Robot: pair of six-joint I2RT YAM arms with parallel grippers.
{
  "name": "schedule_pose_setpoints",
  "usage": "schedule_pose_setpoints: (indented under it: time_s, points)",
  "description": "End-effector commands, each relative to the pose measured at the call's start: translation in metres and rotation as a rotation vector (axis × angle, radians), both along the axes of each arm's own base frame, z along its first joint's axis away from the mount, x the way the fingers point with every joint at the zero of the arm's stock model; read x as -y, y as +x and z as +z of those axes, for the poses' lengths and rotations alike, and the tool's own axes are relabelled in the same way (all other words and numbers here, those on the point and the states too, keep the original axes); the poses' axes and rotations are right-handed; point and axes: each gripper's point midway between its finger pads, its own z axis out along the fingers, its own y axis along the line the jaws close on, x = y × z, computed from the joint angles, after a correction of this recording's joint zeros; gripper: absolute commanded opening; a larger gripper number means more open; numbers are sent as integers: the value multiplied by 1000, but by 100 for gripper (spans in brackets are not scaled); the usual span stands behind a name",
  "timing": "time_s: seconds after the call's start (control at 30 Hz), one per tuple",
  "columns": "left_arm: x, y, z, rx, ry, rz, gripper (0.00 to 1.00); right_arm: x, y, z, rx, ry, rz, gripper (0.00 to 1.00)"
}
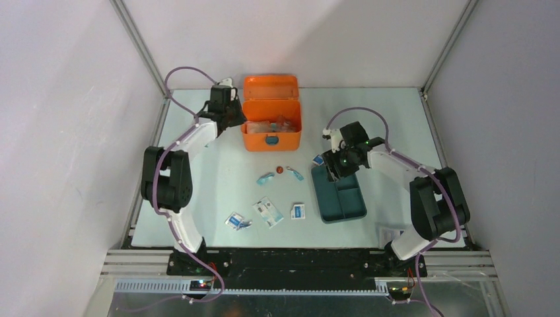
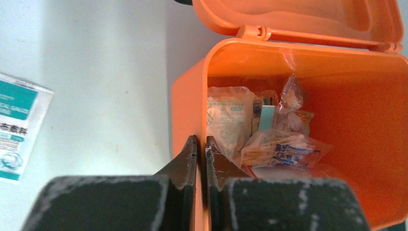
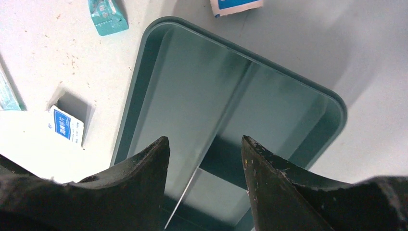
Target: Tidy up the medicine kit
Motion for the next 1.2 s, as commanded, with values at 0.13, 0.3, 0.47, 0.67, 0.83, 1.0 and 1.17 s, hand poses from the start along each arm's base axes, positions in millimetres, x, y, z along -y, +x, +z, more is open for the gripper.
schedule_pose_setpoints:
  time_s: [0.13,0.3,0.47,0.67,0.83,1.0,1.17]
  points:
    - [14,17,51,194,-40,-94,0,-5,5,-18,5,-58,8,57]
    - [20,16,45,191,-49,-137,0,-4,4,-20,4,-75,6,53]
    - [25,16,34,163,-72,-143,2,-4,3,-25,-11,-80,1,44]
    - [10,17,37,158,-31,-75,49,-6,1,-30,-29,-82,-1,35]
    - [-6,2,90,270,48,-81,58,-6,3,-16,7,-67,-4,41]
    - [-27,-28,156,462,208,-126,94,3,-2,12,58,-75,-35,53]
    - [-19,-64,158,463,330,-350,100,7,-24,5,-15,-77,-17,58]
